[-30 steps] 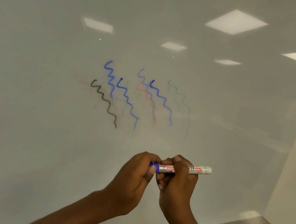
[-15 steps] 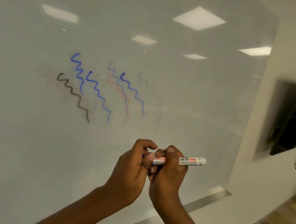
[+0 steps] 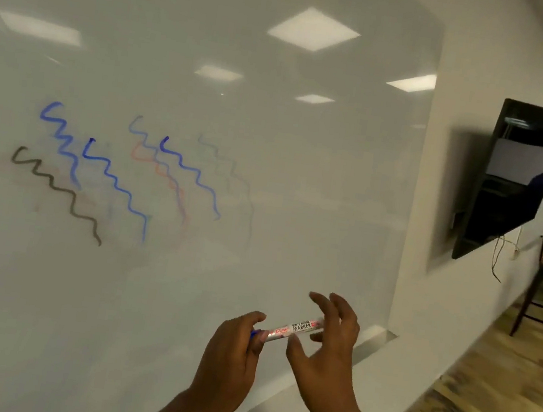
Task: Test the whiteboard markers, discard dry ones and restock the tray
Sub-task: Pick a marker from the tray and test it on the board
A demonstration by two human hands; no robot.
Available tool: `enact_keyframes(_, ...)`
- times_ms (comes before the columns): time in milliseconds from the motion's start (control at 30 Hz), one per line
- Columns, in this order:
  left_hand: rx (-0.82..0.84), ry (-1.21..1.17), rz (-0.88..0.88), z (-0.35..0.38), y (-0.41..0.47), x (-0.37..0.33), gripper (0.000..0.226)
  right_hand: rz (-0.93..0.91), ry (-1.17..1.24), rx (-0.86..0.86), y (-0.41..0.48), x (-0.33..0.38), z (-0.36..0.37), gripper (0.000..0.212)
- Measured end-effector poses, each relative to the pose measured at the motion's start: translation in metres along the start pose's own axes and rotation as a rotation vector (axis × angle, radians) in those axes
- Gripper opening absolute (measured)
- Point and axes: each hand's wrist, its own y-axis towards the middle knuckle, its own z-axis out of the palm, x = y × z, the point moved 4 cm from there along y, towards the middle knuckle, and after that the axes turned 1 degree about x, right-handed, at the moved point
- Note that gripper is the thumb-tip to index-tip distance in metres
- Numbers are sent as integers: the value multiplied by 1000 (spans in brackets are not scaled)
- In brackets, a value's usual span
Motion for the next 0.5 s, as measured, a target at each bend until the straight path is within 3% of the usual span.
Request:
enact_keyframes(100,65,59,129,35,7,0,60,-216,-304,134,5,-30,-3,53)
enact_keyframes(267,206,182,258,110,13,13,42,-302,-593,155,19,-97,-25,28)
enact_keyframes(400,282,222,470,185,12,41,31,-254,-650,157,24,-170,-39,25)
enact_keyframes(500,383,221,486,252,3,63,35,-177,-637,228,19,-240,-47,30)
